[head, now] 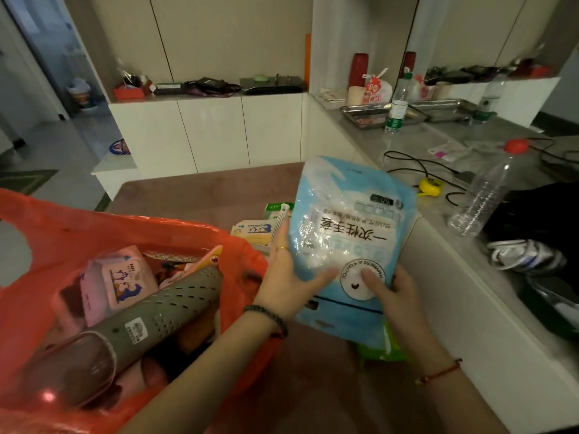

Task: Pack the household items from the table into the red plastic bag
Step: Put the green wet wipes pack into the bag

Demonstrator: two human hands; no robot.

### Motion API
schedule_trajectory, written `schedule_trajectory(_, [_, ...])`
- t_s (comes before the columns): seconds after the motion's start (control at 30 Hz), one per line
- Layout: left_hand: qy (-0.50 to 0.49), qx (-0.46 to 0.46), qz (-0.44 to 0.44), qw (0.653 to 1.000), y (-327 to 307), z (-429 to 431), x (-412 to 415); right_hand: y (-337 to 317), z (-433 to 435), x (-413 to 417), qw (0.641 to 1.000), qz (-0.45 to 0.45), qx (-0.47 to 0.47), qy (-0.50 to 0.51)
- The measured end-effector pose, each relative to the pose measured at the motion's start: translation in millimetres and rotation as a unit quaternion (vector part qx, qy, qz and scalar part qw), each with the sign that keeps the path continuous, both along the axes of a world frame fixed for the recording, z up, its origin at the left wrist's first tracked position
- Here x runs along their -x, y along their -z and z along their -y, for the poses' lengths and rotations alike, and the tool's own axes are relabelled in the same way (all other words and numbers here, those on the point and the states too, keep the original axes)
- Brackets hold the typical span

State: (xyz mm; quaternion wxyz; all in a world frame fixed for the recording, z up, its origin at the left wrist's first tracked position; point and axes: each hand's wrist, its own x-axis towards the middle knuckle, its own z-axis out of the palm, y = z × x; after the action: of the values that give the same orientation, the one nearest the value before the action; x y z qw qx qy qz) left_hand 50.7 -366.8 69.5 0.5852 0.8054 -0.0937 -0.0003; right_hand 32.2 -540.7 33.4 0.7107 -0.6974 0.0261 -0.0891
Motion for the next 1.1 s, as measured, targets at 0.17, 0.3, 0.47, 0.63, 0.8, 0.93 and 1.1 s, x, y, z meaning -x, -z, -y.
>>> schedule_trajectory(0.17, [0.031,0.121,-0.176,0.976,17.6,6.4,-1.4,-4.4,18.9,-1.7,0.991,-0.098,0.003,-0.093])
schedule_trajectory(0.3, [-0.089,0.088,-0.195,0.973,52.5,8.9,8.5,38.9,46.0,-23.5,0.980,-0.154,0.113,0.063])
schedule_trajectory(0.47, [-0.129,0.011,-0.186,0.974,78.6,4.4,21.4,107.8,43.6,-14.1,0.867,-0.327,0.375,-0.008])
schedule_trajectory(0.63, [-0.117,0.030,-0.179,0.976,76.3,3.3,26.6,124.3,50.4,-14.3,0.920,-0.355,0.153,0.059])
schedule_trajectory(0.8, [-0.083,0.083,-0.190,0.975,68.6,-1.4,40.3,105.8,52.5,11.3,0.942,-0.289,-0.090,0.142])
schedule_trajectory(0.93, [-0.049,0.206,-0.209,0.955,53.5,-1.3,52.9,36.9,27.9,24.5,0.957,-0.158,-0.233,0.068])
schedule_trajectory(1.1, [-0.015,0.423,-0.203,0.883,7.5,-0.4,60.0,-67.4,-33.1,33.4,0.995,0.065,0.049,-0.049])
